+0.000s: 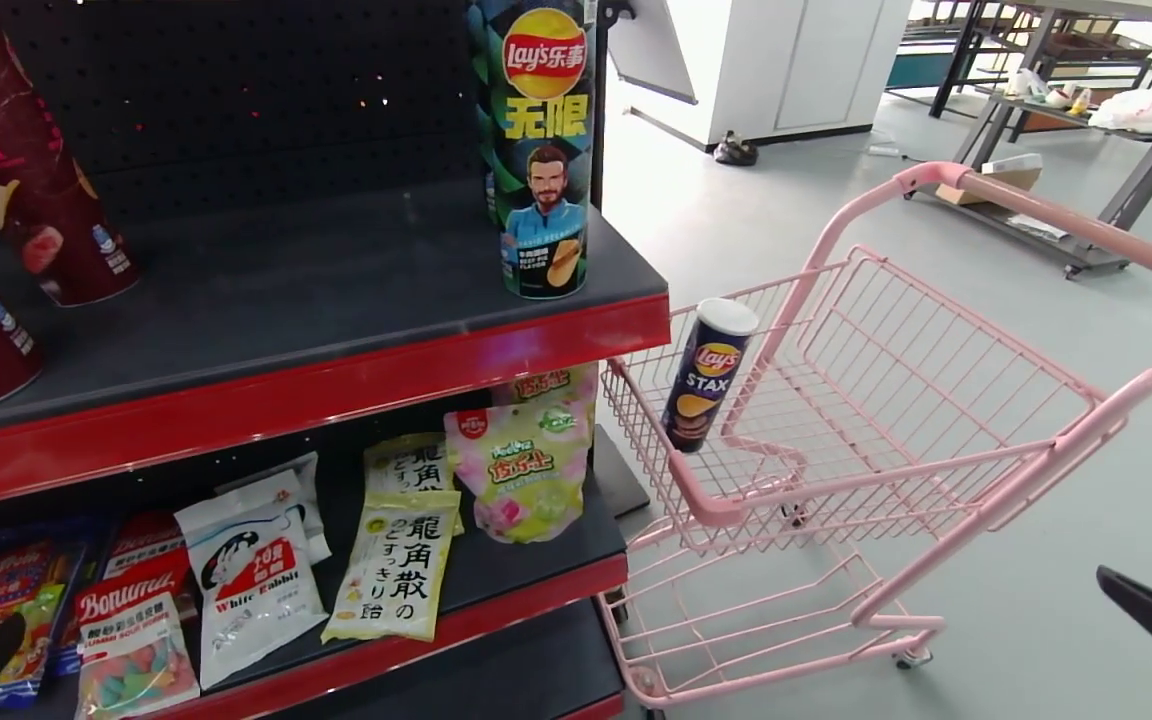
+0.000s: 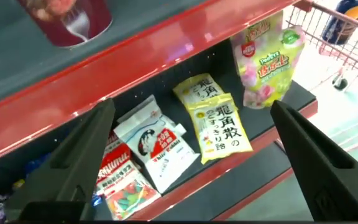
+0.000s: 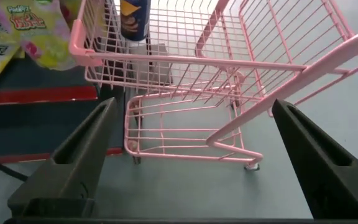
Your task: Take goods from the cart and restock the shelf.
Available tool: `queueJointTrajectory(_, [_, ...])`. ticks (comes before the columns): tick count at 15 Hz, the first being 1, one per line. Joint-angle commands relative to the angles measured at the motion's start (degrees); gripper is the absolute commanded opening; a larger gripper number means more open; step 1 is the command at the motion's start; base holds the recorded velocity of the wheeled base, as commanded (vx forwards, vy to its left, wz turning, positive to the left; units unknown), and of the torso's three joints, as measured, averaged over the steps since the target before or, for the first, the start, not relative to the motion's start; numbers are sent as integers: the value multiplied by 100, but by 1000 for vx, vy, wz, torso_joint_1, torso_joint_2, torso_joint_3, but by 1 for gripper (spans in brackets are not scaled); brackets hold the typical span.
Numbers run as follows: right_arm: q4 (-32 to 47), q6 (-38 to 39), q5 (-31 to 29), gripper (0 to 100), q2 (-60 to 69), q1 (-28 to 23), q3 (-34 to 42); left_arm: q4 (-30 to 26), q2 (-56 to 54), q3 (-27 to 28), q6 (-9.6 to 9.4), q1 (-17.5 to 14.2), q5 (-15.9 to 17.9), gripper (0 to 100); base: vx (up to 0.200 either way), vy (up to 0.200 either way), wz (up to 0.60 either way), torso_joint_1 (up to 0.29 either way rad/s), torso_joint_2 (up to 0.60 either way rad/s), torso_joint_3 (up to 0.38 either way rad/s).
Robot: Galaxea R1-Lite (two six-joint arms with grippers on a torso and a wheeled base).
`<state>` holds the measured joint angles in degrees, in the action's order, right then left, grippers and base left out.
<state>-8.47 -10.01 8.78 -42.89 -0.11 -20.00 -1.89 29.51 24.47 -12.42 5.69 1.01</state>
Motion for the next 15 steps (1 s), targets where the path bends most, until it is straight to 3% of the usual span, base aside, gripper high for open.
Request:
queueJointTrajectory(1, [-93,34,98,100,-862,143,-504,13,-42,-3,3,-16,31,100,0,0,0,-27,80,71])
queueJointTrajectory(4, [-840,192,300,100,-1996,494,-777,22,-42,23,82,-7,189,100,0,0,0,-11,20,17])
queueJointTrajectory(10, [-3521,553,520,100,-5028,1022,-1550,22,-33,14,82,-16,198,100,0,0,0,0,0,0])
queueJointTrajectory(15, [-4373,526,1065,100,-6671,1197,-2060,13,19,58,82,-16,198,100,0,0,0,0,0,0])
